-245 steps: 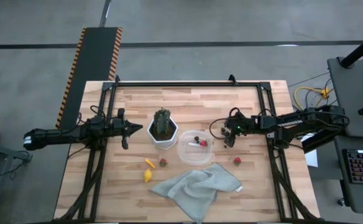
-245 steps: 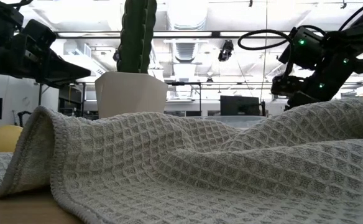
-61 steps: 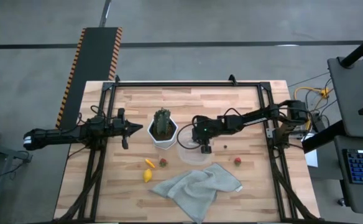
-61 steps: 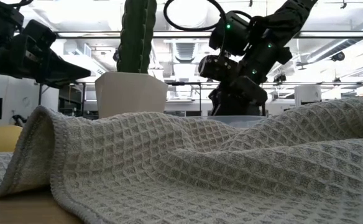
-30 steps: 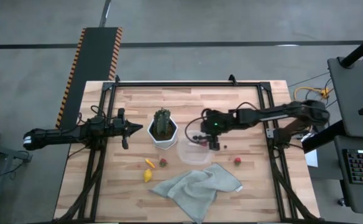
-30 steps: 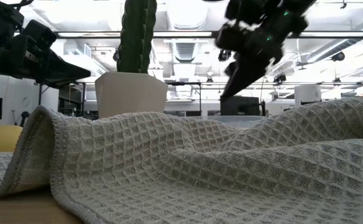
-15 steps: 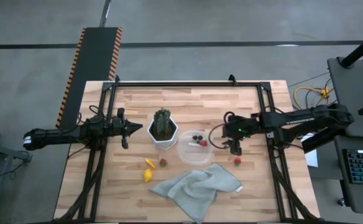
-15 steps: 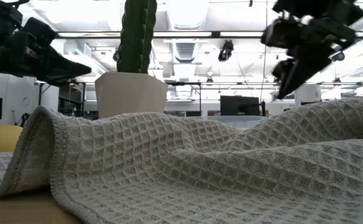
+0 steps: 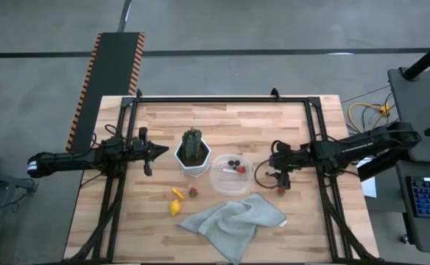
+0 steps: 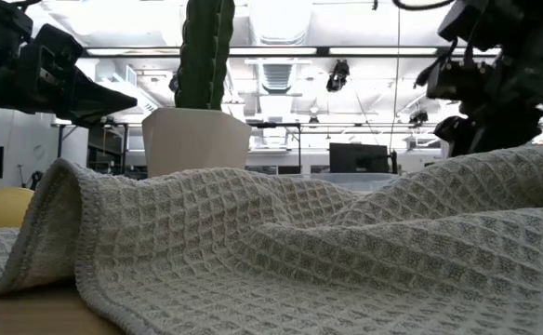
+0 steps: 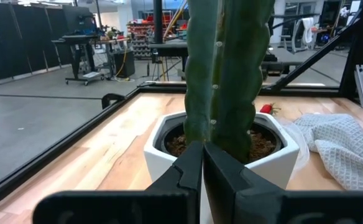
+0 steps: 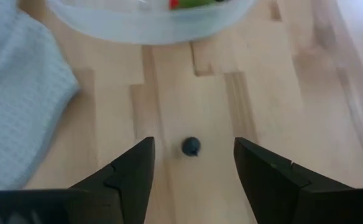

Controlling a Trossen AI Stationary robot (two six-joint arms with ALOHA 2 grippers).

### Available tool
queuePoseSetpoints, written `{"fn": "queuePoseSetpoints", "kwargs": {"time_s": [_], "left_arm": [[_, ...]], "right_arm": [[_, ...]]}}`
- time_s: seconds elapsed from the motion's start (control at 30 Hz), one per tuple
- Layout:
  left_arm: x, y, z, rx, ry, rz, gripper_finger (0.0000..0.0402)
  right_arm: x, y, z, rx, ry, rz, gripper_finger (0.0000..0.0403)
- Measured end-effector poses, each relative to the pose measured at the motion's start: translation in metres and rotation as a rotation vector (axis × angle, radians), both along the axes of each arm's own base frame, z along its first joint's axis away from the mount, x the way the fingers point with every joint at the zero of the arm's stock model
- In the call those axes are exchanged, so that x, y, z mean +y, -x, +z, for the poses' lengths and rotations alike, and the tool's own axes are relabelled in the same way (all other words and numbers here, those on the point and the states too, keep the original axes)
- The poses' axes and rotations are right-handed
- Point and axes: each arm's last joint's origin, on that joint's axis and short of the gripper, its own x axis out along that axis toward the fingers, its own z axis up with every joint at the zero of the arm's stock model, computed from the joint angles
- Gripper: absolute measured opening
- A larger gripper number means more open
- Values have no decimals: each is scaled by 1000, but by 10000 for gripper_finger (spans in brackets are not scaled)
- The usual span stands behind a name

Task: Pick and placing Produce into tupperware
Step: Put the blueberry into the transparent bin

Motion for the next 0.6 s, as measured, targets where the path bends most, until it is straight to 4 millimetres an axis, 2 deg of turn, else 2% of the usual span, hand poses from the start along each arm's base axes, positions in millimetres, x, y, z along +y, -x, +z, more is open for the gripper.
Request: {"fn": "queuePoseSetpoints", "kwargs": {"time_s": [0.37, 0.6], "left_arm": [[0, 0, 0, 1, 0, 0, 0], [0, 0, 0, 1, 0, 0, 0]], "right_arm": [[1, -7, -23, 121, -1, -25, 205], [2, -16, -32, 125, -15, -16, 205]]}}
